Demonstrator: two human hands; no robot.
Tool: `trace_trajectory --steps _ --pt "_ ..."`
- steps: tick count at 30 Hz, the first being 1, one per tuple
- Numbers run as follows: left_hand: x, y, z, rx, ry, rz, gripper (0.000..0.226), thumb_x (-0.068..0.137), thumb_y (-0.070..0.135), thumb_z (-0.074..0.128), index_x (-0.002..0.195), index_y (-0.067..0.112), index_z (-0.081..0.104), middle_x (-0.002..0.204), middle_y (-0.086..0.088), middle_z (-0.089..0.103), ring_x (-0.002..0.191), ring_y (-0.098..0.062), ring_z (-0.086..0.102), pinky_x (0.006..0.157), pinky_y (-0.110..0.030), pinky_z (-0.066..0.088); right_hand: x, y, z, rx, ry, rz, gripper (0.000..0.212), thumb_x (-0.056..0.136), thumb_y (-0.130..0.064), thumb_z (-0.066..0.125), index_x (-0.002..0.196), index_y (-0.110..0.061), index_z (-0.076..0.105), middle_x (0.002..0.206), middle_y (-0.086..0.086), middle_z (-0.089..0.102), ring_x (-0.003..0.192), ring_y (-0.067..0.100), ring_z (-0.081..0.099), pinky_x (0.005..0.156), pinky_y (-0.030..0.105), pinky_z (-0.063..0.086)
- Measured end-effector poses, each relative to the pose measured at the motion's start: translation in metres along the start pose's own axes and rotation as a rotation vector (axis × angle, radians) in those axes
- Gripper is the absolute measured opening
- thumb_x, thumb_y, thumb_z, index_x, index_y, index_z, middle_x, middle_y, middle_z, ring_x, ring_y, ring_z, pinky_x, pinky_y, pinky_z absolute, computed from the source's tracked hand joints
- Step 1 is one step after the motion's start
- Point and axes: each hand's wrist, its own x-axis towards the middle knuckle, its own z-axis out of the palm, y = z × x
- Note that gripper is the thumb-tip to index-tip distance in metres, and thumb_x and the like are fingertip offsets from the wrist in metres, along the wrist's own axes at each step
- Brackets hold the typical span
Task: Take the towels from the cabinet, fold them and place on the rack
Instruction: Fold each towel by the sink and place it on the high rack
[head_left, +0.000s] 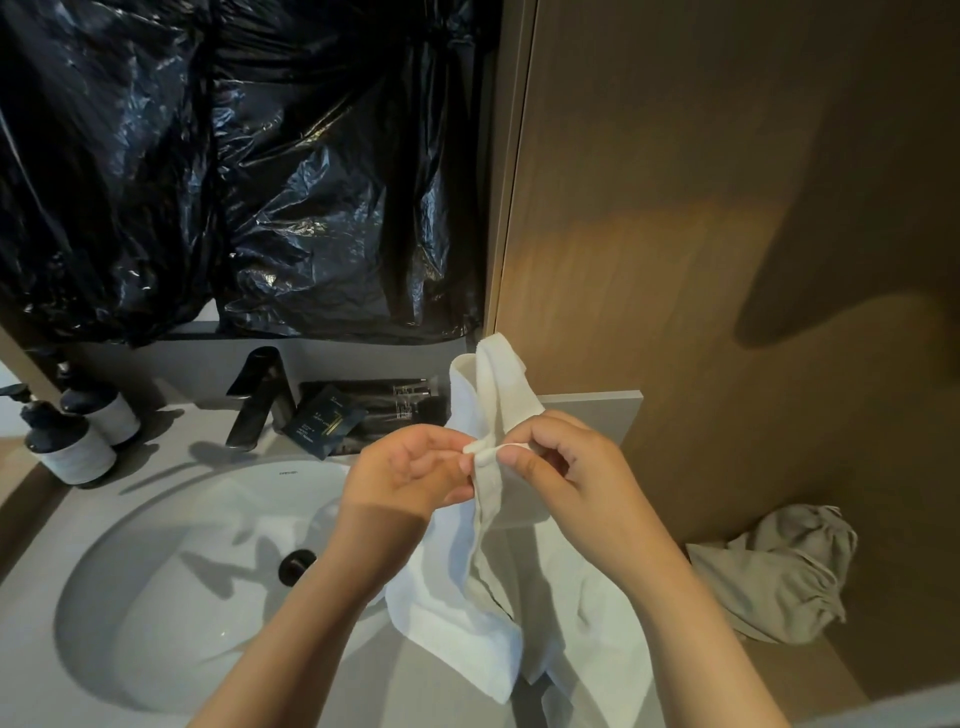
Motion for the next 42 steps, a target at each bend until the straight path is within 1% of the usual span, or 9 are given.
trace_trajectory --steps 6,10,15,23,25,28,33,36,42 --pt "0.000 0.000 0.000 -0.009 -0.016 -0.007 0.007 0.087 0.003 0.066 0.090 0.008 0.071 0.084 -0.009 0.075 0.077 -0.023 0.073 0.068 -0.024 0.058 0.002 0.004 0.004 -0.029 0.009 0.021 0.013 0.094 -0.030 0.061 0.084 -0.029 0.068 0.081 -0.009 0.059 0.075 0.013 0.054 0.065 0.029 0.046" --pt "0.000 -0.001 -0.001 0.033 -0.022 -0.012 0.007 0.088 0.012 0.066 0.093 0.010 0.071 0.087 -0.006 0.075 0.083 -0.022 0.073 0.075 -0.029 0.060 0.002 0.006 0.006 -0.038 0.023 0.022 0.013 0.094 -0.031 0.060 0.083 -0.028 0.067 0.080 -0.010 0.058 0.075 0.012 0.054 0.063 0.025 0.045" --pt "-0.002 -0.002 0.000 0.082 -0.021 -0.011 0.021 0.081 0.012 0.074 0.101 0.016 0.071 0.090 0.000 0.076 0.086 -0.016 0.073 0.082 -0.030 0.059 0.004 0.009 0.009 -0.031 0.029 0.034 0.013 0.094 -0.031 0.061 0.083 -0.027 0.067 0.082 -0.009 0.060 0.079 0.014 0.056 0.068 0.032 0.050" --pt "0.002 -0.001 -0.002 0.156 0.000 0.136 0.017 0.087 0.006 0.068 0.098 0.017 0.073 0.089 0.000 0.076 0.086 -0.017 0.072 0.080 -0.029 0.058 0.004 0.011 0.005 -0.016 0.025 0.009 0.013 0.092 -0.033 0.065 0.080 -0.028 0.068 0.077 -0.010 0.059 0.065 0.008 0.051 0.059 0.024 0.042" --pt "0.007 0.002 -0.007 0.141 0.039 0.165 0.017 0.087 0.004 0.068 0.098 0.016 0.073 0.089 -0.002 0.076 0.084 -0.017 0.072 0.077 -0.027 0.058 0.005 0.013 -0.002 -0.032 0.029 0.017 0.016 0.090 -0.036 0.067 0.077 -0.027 0.067 0.071 -0.015 0.058 0.060 0.005 0.047 0.055 0.016 0.035" --pt "0.020 0.009 -0.016 0.134 0.120 0.192 0.016 0.086 0.006 0.068 0.097 0.016 0.073 0.089 -0.003 0.076 0.083 -0.018 0.072 0.076 -0.028 0.057 0.006 0.016 -0.012 -0.030 0.034 0.016 0.022 0.089 -0.040 0.067 0.073 -0.025 0.066 0.060 -0.018 0.054 0.053 0.004 0.043 0.052 0.013 0.032" --pt "0.046 0.028 -0.030 0.222 0.223 0.268 0.019 0.086 0.009 0.067 0.094 0.025 0.072 0.087 0.005 0.075 0.081 -0.010 0.072 0.072 -0.020 0.057 0.014 0.016 -0.025 -0.012 -0.002 -0.016 0.030 0.090 -0.043 0.065 0.069 -0.021 0.062 0.057 -0.009 0.049 0.053 0.005 0.037 0.051 0.020 0.029" --pt "0.067 0.040 -0.043 0.314 0.329 0.287 0.019 0.086 0.014 0.065 0.099 0.025 0.072 0.087 0.006 0.074 0.082 -0.009 0.070 0.077 -0.029 0.058 0.019 0.016 -0.038 -0.068 -0.036 -0.044 0.035 0.090 -0.046 0.062 0.068 -0.019 0.062 0.064 0.004 0.056 0.056 0.007 0.041 0.056 0.027 0.033" --pt "0.097 0.057 -0.047 0.430 0.396 0.316 0.013 0.086 0.024 0.065 0.097 0.030 0.070 0.084 0.013 0.071 0.080 -0.005 0.067 0.078 -0.025 0.055 0.030 0.020 -0.061 -0.140 0.003 -0.103 0.044 0.092 -0.048 0.058 0.063 -0.017 0.054 0.062 0.004 0.051 0.058 0.021 0.045 0.056 0.030 0.034"
